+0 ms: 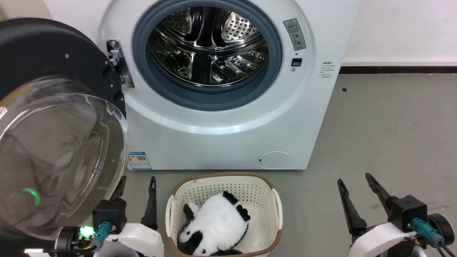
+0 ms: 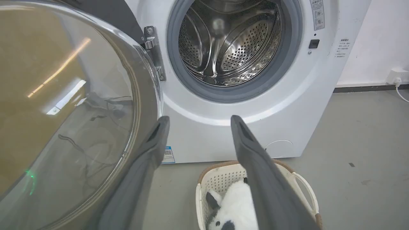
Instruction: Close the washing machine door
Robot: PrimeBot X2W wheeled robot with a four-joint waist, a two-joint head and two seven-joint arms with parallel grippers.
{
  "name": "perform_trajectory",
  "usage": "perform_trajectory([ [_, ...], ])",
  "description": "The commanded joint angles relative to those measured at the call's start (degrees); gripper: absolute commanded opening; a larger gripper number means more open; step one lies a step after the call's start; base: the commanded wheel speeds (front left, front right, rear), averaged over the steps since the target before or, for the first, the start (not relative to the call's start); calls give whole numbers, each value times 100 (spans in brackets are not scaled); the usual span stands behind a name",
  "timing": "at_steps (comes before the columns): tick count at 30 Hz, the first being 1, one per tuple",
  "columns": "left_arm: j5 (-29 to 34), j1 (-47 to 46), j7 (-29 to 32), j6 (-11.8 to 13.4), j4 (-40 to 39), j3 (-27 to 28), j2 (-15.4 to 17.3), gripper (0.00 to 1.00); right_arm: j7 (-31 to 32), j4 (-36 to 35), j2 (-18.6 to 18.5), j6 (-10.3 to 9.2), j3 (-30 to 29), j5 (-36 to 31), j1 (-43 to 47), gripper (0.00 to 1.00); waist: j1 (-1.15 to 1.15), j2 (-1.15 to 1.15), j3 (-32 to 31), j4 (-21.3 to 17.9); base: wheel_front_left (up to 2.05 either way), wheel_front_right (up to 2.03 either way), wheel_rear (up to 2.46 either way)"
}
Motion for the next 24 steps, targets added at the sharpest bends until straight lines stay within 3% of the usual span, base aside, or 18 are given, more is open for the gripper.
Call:
perform_trajectory([
  [1, -24, 30, -53, 39, -29, -9, 0, 100, -55, -23, 1, 0, -12, 52, 17, 100, 0, 0, 2, 1, 0, 0, 0],
  [24, -81, 118, -316, 130, -149, -50, 0, 100, -317, -133, 3, 1, 98, 189, 86, 100, 0, 0, -8, 314, 0, 0, 0],
])
